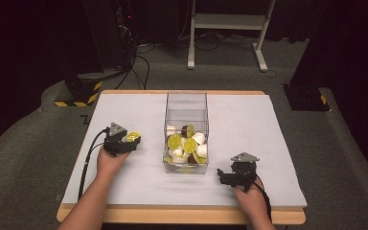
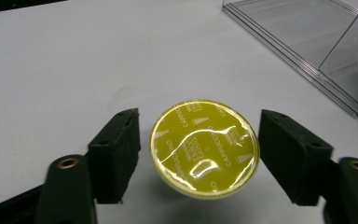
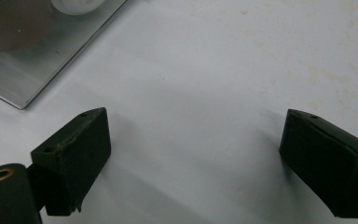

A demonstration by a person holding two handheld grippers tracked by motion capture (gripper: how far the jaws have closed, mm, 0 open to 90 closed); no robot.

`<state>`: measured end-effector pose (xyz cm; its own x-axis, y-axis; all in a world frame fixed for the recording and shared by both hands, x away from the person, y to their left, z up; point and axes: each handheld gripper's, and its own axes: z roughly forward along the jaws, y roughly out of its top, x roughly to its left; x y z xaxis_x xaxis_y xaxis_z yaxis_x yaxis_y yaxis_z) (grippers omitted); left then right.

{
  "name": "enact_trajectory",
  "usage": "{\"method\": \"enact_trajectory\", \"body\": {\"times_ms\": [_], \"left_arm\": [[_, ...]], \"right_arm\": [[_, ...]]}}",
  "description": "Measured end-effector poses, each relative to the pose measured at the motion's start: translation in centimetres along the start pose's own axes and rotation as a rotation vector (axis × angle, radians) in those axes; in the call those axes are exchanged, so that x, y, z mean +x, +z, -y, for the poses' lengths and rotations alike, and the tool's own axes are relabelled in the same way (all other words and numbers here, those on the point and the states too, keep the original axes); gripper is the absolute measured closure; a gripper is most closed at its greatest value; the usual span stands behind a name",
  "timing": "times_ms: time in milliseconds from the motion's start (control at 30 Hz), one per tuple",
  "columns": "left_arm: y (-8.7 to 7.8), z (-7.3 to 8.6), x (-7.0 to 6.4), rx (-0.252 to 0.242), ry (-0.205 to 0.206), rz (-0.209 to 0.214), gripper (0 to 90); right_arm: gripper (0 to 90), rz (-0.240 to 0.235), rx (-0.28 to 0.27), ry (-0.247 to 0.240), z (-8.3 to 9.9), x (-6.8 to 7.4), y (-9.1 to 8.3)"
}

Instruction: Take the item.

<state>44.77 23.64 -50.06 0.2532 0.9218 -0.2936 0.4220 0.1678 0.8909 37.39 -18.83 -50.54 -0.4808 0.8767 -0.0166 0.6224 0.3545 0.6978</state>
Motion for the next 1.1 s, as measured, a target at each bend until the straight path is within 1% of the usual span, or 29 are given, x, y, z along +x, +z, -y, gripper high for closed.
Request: {"method": "enact_trajectory", "body": {"times_ms": [33, 100, 200, 233, 300, 333, 367, 400, 433, 467, 500, 567, 600, 633, 700, 800, 833, 867, 900, 967, 1033, 1100], "left_arm": [[-0.1, 0.0, -0.1, -0.003, -0.002, -0.001, 25.2], [-0.4, -0.1, -0.1, 0.009, 0.007, 0.002, 22.6], [-1.0, -0.3, -0.3, 0.011, 0.003, 0.020, 19.3], [-1.2, -0.4, -0.4, 0.011, 0.007, 0.023, 18.6], [-1.6, -0.6, -0.6, 0.002, 0.002, 0.028, 17.6], [-1.9, -0.6, -0.6, 0.011, 0.013, 0.031, 17.2], [-2.1, -0.7, -0.7, 0.000, 0.008, 0.033, 17.1], [-2.5, -0.8, -0.7, 0.002, 0.015, 0.037, 17.2], [-2.9, -0.8, -0.7, -0.008, 0.000, 0.045, 17.3], [-3.1, -0.9, -0.6, -0.009, -0.001, 0.056, 17.4], [-3.6, -0.9, -0.5, -0.018, -0.020, 0.072, 17.6], [-4.0, -0.8, -0.3, -0.020, -0.030, 0.074, 17.9], [-4.4, -0.6, -0.2, -0.008, -0.022, 0.070, 17.9], [-4.6, -0.5, -0.2, -0.008, -0.030, 0.069, 17.7], [-5.2, -0.3, 0.1, 0.001, -0.025, 0.068, 17.7], [-5.8, 0.1, 0.4, 0.001, -0.037, 0.066, 17.7], [-6.1, 0.2, 0.6, 0.012, -0.032, 0.067, 17.8], [-6.3, 0.4, 0.6, 0.011, -0.047, 0.065, 18.0], [-6.5, 0.6, 0.9, 0.029, -0.034, 0.063, 18.0], [-6.8, 1.1, 1.0, 0.042, -0.048, 0.058, 18.0], [-7.2, 1.6, 1.3, 0.067, -0.033, 0.059, 18.0], [-7.6, 2.3, 1.6, 0.086, -0.013, 0.051, 18.3]], "right_arm": [[8.7, 0.000, 0.000, 0.000, 0.0, 0.0, 0.0], [8.6, 0.000, -0.001, -0.001, 0.0, 0.0, 0.0], [8.6, 0.001, -0.001, -0.002, 0.0, 0.0, 0.0], [8.7, 0.000, 0.000, 0.000, 0.0, 0.0, 0.0], [8.7, 0.000, -0.001, -0.002, 0.0, 0.0, 0.0], [8.6, 0.000, 0.000, 0.000, 0.0, 0.0, 0.0], [8.7, 0.000, -0.001, -0.002, 0.0, 0.0, 0.0], [8.7, 0.001, -0.001, -0.002, 0.0, 0.0, 0.0], [8.7, 0.001, -0.001, -0.002, 0.0, 0.0, 0.0], [8.7, 0.001, -0.001, -0.002, 0.0, 0.0, 0.0], [8.6, 0.001, -0.001, -0.002, 0.0, 0.0, 0.0], [8.7, 0.001, -0.001, -0.002, 0.0, 0.0, 0.0], [8.6, 0.001, -0.001, -0.002, 0.0, 0.0, 0.0], [8.6, 0.001, -0.001, -0.002, 0.0, 0.0, 0.0], [8.6, 0.001, -0.001, -0.002, 0.0, 0.0, 0.0], [8.7, 0.001, -0.001, -0.002, 0.0, 0.0, 0.0], [8.7, 0.001, -0.001, -0.002, 0.0, 0.0, 0.0], [8.7, 0.001, -0.001, -0.002, 0.0, 0.0, 0.0], [8.6, 0.001, -0.001, -0.002, 0.0, 0.0, 0.0], [8.7, 0.001, -0.001, -0.002, 0.0, 0.0, 0.0], [8.7, 0.001, -0.001, -0.002, 0.0, 0.0, 0.0], [8.7, 0.001, -0.002, -0.003, 0.0, 0.0, 0.0]]}}
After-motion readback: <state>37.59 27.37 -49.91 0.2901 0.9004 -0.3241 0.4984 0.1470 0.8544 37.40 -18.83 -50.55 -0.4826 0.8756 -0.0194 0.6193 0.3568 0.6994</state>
